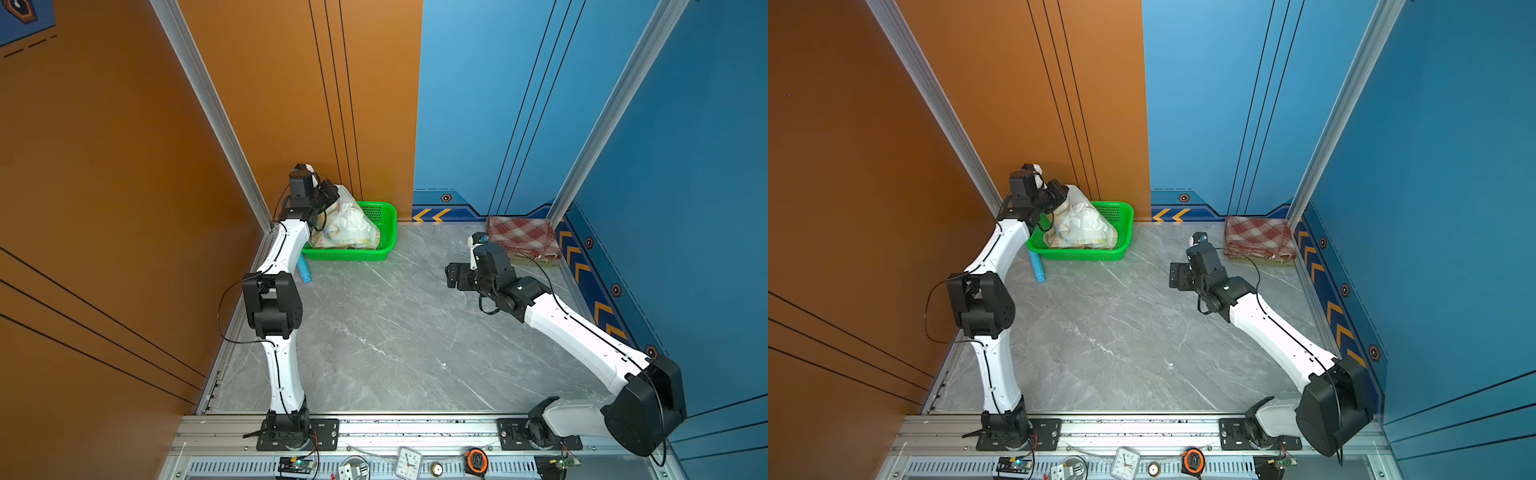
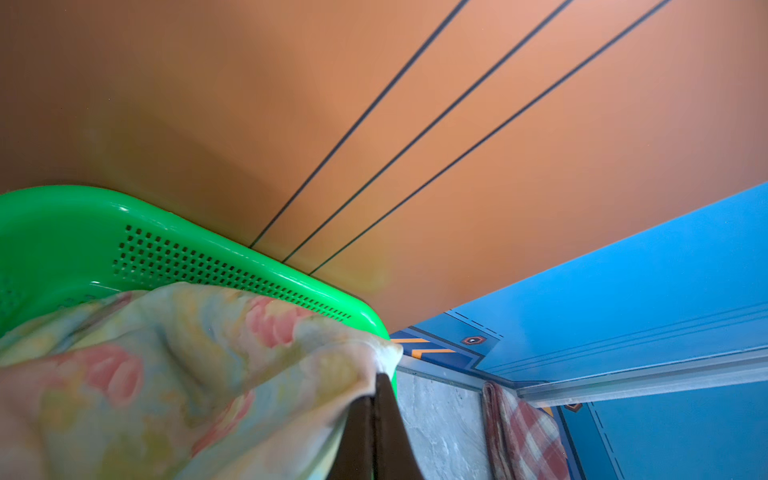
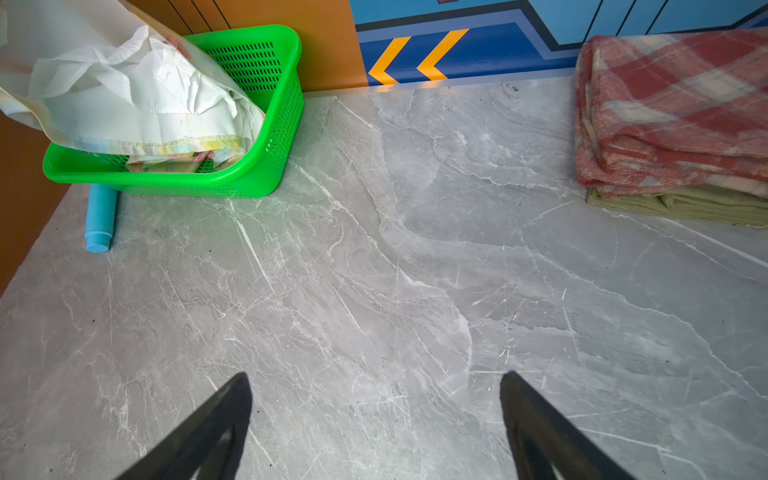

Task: Fold and stack the skirts
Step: 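Lift the floral skirt out of the basket with the left gripper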

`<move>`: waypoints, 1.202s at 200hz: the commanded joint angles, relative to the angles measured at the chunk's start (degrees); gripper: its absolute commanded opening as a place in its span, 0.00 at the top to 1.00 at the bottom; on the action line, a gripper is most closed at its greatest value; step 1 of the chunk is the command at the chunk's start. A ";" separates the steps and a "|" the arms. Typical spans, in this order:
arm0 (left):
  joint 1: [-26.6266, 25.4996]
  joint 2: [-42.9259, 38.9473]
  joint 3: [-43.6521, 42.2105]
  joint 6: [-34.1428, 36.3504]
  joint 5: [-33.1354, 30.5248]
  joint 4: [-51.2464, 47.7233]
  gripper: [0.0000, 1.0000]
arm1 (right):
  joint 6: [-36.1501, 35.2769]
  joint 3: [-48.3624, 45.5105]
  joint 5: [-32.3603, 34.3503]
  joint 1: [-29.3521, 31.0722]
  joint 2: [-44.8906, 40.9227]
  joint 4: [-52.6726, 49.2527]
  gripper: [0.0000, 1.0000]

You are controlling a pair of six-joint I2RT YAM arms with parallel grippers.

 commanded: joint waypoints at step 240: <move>-22.48 -27.44 -1.80 12.91 3.85 -4.00 1.00 | 5.41 -9.93 -2.40 -6.02 -11.27 5.63 0.09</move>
